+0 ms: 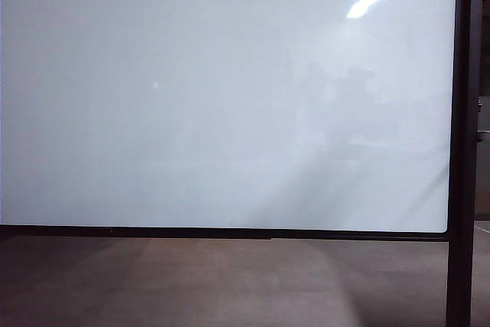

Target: Reach to the right to find the marker pen, pick it up, and write the number 8 on the whiteboard.

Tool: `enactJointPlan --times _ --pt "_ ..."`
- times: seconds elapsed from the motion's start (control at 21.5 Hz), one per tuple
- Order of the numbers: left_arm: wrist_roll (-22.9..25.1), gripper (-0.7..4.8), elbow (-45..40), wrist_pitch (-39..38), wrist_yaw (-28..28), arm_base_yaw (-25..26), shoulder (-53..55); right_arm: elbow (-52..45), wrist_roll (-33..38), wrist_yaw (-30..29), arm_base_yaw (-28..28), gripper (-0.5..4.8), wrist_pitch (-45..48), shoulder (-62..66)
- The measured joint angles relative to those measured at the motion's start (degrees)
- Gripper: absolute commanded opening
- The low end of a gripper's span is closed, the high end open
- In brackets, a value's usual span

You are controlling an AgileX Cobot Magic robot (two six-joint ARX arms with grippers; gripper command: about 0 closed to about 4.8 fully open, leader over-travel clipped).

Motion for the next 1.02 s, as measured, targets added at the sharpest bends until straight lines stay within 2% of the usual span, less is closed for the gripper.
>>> enactJointPlan --times 0.6,1.02 --pt "0.0 0.66 0.0 0.0 -0.2 -0.8 0.0 0.0 0.0 0.0 0.0 -0.05 0.0 0.0" --pt "0.0 0.66 0.0 0.0 -0.4 -22.3 0.0 0.0 0.0 0.0 0.0 -0.05 0.0 0.0"
